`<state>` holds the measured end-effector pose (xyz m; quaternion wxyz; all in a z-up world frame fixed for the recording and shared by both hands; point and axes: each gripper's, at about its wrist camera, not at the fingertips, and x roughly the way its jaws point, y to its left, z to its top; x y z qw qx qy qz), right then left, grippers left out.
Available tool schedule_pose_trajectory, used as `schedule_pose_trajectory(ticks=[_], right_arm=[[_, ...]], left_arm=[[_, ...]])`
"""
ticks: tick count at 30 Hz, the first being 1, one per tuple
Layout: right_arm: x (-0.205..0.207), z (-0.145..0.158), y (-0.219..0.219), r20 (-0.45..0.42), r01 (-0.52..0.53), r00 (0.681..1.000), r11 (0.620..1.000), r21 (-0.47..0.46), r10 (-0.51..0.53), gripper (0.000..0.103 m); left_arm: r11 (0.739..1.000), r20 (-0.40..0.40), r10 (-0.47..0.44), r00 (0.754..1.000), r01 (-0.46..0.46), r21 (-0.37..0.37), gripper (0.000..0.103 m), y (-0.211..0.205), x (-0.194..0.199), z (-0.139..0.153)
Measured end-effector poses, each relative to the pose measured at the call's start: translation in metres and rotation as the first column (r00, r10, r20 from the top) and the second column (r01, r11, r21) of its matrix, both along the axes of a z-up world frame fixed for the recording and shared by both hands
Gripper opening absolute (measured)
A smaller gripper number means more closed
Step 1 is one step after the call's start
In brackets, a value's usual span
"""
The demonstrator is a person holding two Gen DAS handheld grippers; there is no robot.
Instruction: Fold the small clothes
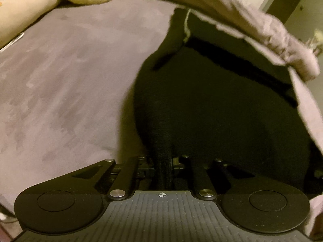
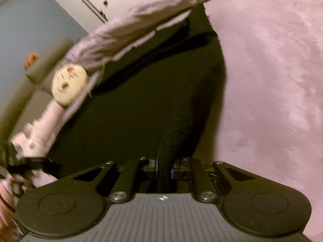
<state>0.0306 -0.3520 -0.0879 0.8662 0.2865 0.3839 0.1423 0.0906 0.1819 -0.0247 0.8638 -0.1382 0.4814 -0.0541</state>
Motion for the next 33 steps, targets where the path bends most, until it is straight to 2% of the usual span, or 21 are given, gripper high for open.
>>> schedule_pose_trajectory(ticks=[3, 7, 14, 19, 24, 31, 33], right_arm=[[0.010, 0.013, -0.001, 0.049, 0.022, 0.998, 0.998, 0.065, -0.025, 0.009], [0.033, 0.034, -0.004, 0.120, 0.062, 0.990, 0.992, 0.108, -0.075, 0.009], [0.106, 0.064, -0.017, 0.204, 0.150, 0.965, 0.985, 0.090, -0.166, 0.009], [0.175, 0.073, -0.027, 0.235, 0.242, 0.942, 0.970, 0.027, -0.241, 0.009], [0.247, 0.076, -0.030, 0.278, 0.311, 0.921, 0.944, -0.107, -0.272, 0.009], [0.330, 0.063, -0.028, 0.295, 0.391, 0.900, 0.892, -0.227, -0.320, 0.009], [0.349, 0.055, -0.021, 0.295, 0.392, 0.905, 0.872, -0.294, -0.307, 0.009]], left_arm=[[0.998, 0.055, 0.008, 0.998, -0.005, -0.056, 0.011, -0.001, 0.010, 0.019], [0.991, 0.131, 0.022, 0.991, -0.005, -0.134, 0.010, -0.002, 0.035, 0.048], [0.990, 0.238, 0.044, 0.970, -0.010, -0.144, 0.010, -0.015, 0.102, 0.085], [0.994, 0.289, 0.079, 0.954, -0.053, -0.094, 0.010, -0.023, 0.170, 0.093], [0.990, 0.313, 0.137, 0.940, -0.134, -0.030, 0.010, -0.024, 0.236, 0.090], [0.983, 0.363, 0.150, 0.920, -0.178, 0.047, 0.011, -0.045, 0.313, 0.078], [0.978, 0.364, 0.136, 0.922, -0.183, 0.098, 0.011, -0.054, 0.327, 0.070]])
